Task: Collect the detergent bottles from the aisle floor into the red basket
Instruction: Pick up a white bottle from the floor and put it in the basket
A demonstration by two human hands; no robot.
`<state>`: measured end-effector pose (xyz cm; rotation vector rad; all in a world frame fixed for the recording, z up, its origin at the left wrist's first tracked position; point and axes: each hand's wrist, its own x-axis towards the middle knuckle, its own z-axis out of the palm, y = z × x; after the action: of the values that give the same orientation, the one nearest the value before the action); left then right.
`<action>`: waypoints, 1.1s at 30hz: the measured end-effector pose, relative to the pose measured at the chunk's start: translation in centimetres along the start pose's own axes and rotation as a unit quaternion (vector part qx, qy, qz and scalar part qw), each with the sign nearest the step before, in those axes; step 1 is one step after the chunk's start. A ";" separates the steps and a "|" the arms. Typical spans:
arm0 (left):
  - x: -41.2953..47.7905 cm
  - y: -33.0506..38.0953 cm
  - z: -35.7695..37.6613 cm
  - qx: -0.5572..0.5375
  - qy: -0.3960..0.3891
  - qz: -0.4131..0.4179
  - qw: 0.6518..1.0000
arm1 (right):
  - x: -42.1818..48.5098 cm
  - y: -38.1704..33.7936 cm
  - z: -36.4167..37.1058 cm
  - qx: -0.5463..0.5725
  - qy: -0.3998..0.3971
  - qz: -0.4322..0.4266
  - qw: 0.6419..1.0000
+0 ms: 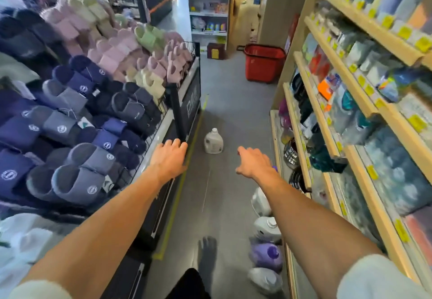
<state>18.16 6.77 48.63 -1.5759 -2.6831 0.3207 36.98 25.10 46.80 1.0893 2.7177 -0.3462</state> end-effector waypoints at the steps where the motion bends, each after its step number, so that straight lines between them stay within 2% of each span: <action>1: 1.9 -0.6 0.3 -0.002 -0.004 0.000 1.000 | 2.0 0.0 -0.2 0.000 -0.003 0.000 1.000; 8: 17.3 -5.5 2.1 -0.010 -0.016 0.012 1.000 | 16.4 -0.3 -2.3 0.003 -0.026 0.027 0.999; 15: 31.9 -11.0 2.7 0.029 -0.042 0.045 0.998 | 28.4 -0.4 -4.1 0.023 -0.046 0.049 0.997; 20: 42.7 -11.5 4.4 0.025 -0.057 0.066 0.996 | 38.1 1.7 -4.5 0.036 -0.064 0.081 0.994; 27: 58.5 -9.2 12.4 -0.026 -0.125 0.066 0.990 | 56.0 6.8 -1.2 0.049 -0.137 0.087 0.986; 33: 70.5 -8.4 21.4 -0.090 -0.242 0.013 0.966 | 72.7 9.9 2.8 0.072 -0.191 0.064 0.977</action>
<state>-26.31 60.22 22.72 -1.7794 -3.1320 0.5401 -7.53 78.67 23.60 1.0970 2.3025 -0.6643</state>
